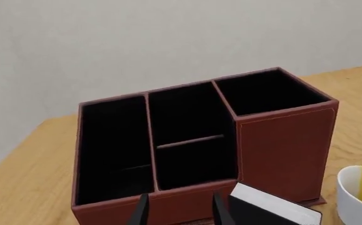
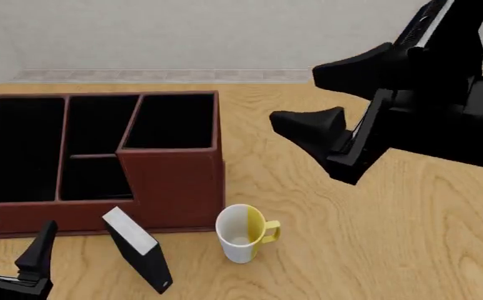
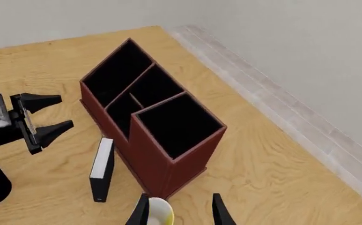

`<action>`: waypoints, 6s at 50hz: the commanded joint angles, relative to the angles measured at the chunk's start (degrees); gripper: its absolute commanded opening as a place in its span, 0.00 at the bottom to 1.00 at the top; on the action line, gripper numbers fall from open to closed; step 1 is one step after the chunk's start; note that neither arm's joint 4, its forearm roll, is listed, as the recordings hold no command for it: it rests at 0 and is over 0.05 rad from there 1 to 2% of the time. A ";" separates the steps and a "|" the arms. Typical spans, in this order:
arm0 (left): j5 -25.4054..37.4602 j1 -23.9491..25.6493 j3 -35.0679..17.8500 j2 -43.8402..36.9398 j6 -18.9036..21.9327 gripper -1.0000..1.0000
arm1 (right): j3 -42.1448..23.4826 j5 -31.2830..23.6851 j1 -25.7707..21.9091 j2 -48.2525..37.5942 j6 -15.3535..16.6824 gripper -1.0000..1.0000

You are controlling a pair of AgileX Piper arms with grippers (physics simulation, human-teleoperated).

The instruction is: Pick up the book and place it in the right compartment of the caddy.

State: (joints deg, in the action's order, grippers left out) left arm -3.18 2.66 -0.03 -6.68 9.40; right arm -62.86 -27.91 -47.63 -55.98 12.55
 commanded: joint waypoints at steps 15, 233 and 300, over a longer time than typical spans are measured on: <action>-2.98 1.25 0.01 -5.01 3.05 1.00 | -12.63 -4.19 -11.00 -15.36 -4.64 1.00; -3.05 3.52 0.02 -4.99 7.20 1.00 | -3.20 15.75 -18.21 -44.87 -13.10 0.00; -3.14 3.02 0.02 -5.32 6.67 1.00 | 1.96 9.63 -17.92 -27.60 -10.37 0.00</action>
State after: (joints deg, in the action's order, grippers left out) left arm -6.40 5.78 -0.01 -12.06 16.19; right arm -61.13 -16.91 -65.60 -87.32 2.66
